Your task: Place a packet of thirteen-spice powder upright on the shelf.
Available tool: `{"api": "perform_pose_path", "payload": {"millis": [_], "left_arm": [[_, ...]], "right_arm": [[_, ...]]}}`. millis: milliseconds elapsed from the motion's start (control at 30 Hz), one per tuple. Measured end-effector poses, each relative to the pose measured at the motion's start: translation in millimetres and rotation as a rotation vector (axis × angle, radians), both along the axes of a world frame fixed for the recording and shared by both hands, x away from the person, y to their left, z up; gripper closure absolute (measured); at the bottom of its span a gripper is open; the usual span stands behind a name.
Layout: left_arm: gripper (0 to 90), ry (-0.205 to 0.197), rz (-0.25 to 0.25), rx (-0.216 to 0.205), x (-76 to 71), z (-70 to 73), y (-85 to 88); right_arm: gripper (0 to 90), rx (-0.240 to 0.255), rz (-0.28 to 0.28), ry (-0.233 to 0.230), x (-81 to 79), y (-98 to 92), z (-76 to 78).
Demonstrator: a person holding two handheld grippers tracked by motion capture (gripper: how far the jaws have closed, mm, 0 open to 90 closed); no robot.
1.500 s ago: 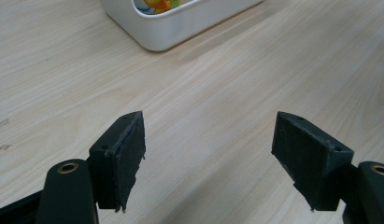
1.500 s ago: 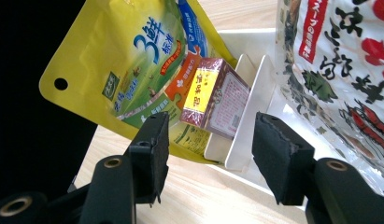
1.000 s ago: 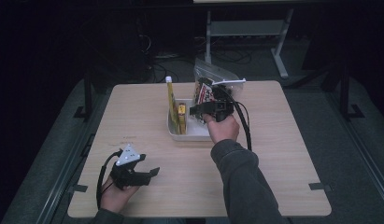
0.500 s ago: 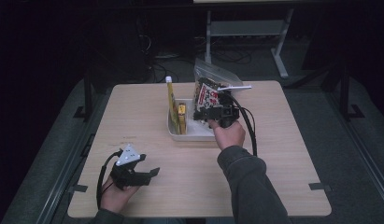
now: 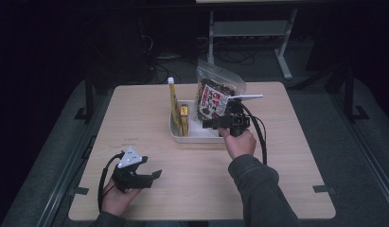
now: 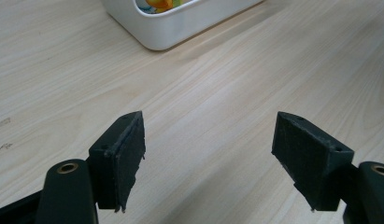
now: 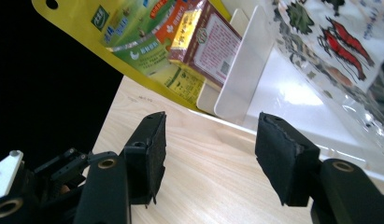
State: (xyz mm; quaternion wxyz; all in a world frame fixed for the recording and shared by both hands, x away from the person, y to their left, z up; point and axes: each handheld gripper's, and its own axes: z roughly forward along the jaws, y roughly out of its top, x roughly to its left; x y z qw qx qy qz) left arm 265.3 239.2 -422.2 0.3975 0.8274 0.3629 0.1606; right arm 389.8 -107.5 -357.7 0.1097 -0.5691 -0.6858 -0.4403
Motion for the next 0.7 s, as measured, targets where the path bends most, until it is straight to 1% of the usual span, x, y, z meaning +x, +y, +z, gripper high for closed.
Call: {"api": "perform_pose_path", "payload": {"millis": [333,567,700], "left_arm": [[24.9,0.004,-0.001,0.002,0.1,-0.4,-0.1],[24.9,0.002,-0.002,0.002,-0.2,-0.2,-0.4],[24.8,0.004,-0.003,0.004,-0.2,-0.7,-0.9]], "right_arm": [[41.3,0.018,0.009,0.016,-6.9,-12.6,-11.2],[41.1,0.023,-0.002,0.023,-12.3,-24.3,-16.6],[40.9,0.034,-0.013,0.031,-14.9,-31.5,-20.6]]}}
